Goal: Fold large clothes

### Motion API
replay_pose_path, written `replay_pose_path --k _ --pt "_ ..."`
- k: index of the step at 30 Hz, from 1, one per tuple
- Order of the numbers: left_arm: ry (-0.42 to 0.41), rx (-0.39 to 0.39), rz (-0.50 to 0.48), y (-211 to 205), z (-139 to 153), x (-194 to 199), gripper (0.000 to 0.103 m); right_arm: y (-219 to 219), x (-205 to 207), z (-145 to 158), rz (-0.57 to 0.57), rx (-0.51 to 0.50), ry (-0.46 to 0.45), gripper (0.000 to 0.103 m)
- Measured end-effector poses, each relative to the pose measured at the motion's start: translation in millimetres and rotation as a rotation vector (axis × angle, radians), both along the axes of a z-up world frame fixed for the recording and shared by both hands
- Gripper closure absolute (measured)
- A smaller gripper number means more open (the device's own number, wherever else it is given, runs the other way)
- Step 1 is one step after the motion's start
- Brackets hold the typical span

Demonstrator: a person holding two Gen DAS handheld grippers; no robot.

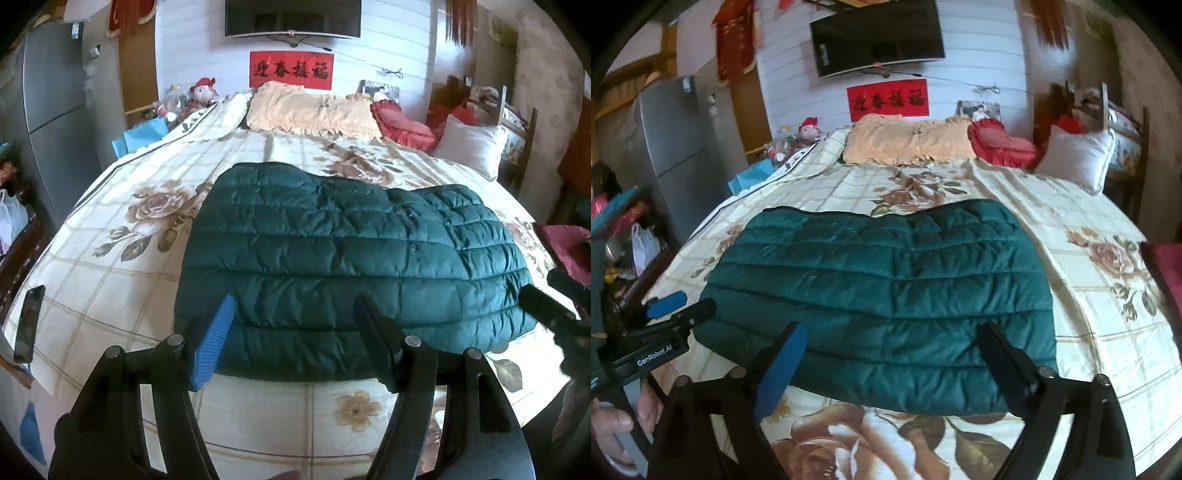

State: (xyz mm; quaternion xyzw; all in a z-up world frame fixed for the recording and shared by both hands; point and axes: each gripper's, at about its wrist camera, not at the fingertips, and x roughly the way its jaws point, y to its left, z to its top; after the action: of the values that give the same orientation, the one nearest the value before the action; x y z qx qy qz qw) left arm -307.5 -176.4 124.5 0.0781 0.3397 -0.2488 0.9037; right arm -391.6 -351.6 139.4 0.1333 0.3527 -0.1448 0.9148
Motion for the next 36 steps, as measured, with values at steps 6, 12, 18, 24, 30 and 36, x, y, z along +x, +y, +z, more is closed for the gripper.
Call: replay_pose_path --k 6,12,18,24,30,36 --pt "-0.018 -0.007 0.015 1.6 0.6 -6.3 0.035 12.4 0.4 -4.0 -0.002 0.02 0.007 0.003" --pt "-0.023 -0.013 0.023 2.6 1.1 -8.9 0.035 18.3 0.8 -0.6 -0.007 0.02 0.001 0.003" --pt "-0.037 -0.02 0.029 4.3 3.4 -11.3 0.035 21.0 3.5 2.6 -0.014 0.019 -0.006 0.003" --pt "-0.036 -0.021 0.036 4.2 4.7 -10.1 0.035 18.8 4.3 2.5 -0.03 0.022 -0.005 0.003" --pt "-0.033 -0.015 0.033 2.7 4.8 -8.7 0.035 16.7 5.9 3.1 -0.043 0.023 -0.007 0.002" --pt "-0.029 -0.014 0.032 1.7 4.4 -7.3 0.035 13.9 7.7 0.5 -0.049 0.038 0.0 0.002"
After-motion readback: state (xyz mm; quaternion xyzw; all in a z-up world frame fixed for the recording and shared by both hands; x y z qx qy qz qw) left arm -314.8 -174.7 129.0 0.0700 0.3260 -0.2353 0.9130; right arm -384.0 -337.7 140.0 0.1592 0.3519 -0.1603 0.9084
